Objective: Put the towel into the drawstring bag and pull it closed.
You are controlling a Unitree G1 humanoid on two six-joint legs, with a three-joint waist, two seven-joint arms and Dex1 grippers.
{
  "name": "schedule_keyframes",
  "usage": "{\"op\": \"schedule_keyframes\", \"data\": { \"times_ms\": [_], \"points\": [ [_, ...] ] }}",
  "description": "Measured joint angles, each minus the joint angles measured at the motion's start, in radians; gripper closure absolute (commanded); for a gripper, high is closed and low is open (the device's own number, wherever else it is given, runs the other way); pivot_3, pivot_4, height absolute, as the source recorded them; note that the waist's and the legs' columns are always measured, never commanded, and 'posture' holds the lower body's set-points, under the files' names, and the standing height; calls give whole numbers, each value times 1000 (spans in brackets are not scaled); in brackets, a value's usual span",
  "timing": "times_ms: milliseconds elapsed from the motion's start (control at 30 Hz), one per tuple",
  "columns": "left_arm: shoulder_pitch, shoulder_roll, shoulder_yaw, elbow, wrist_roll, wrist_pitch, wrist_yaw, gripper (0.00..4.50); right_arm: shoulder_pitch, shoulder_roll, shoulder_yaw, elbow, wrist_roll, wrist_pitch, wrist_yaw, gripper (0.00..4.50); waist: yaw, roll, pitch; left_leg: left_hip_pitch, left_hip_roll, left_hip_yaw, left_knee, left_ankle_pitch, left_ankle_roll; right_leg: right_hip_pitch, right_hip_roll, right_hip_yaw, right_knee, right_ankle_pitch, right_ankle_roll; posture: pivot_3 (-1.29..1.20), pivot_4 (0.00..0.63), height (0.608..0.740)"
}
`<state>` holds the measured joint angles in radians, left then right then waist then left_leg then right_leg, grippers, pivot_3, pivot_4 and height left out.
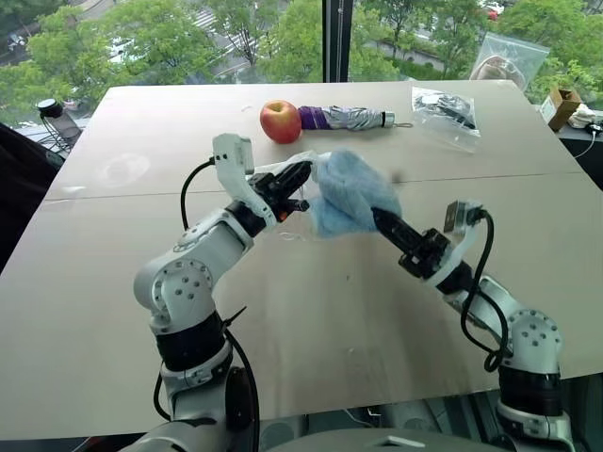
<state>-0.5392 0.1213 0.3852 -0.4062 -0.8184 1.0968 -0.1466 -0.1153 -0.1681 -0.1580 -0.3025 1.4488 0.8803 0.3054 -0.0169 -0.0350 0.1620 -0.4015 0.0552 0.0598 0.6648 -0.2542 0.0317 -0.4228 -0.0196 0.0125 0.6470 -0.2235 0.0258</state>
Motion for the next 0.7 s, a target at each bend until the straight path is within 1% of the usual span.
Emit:
{"op": "schedule_keyframes", "data": {
  "times_ms": [200,367,467,600,700],
  "points": [
    [-7,12,-6,23,-46,9,28,4500,63,-60,15,-81,5,6,86,4493,3,0,0,1,0,0,0,0,0,0,0,0,0,0,0,0,150,740],
    [-4,37,-35,43,-52,7,21,4500,75,-72,44,-87,4,10,97,4493,3,0,0,1,0,0,0,0,0,0,1,0,0,0,0,0,150,740],
    [36,74,-67,27,-58,3,-17,4500,56,-53,44,-69,6,1,59,4493,1,0,0,1,0,1,0,0,0,0,1,1,0,0,0,0,150,740],
    [103,127,-117,-25,-76,-8,-77,4500,-17,7,25,28,33,-37,-48,4493,4,0,1,1,0,1,0,0,0,0,0,1,0,0,0,0,150,740],
    [121,137,-123,-67,-101,-12,-78,4500,-64,37,8,83,59,-56,-111,4493,4,0,1,1,0,1,0,0,0,0,-1,2,0,0,-1,0,150,740]
  ]
}}
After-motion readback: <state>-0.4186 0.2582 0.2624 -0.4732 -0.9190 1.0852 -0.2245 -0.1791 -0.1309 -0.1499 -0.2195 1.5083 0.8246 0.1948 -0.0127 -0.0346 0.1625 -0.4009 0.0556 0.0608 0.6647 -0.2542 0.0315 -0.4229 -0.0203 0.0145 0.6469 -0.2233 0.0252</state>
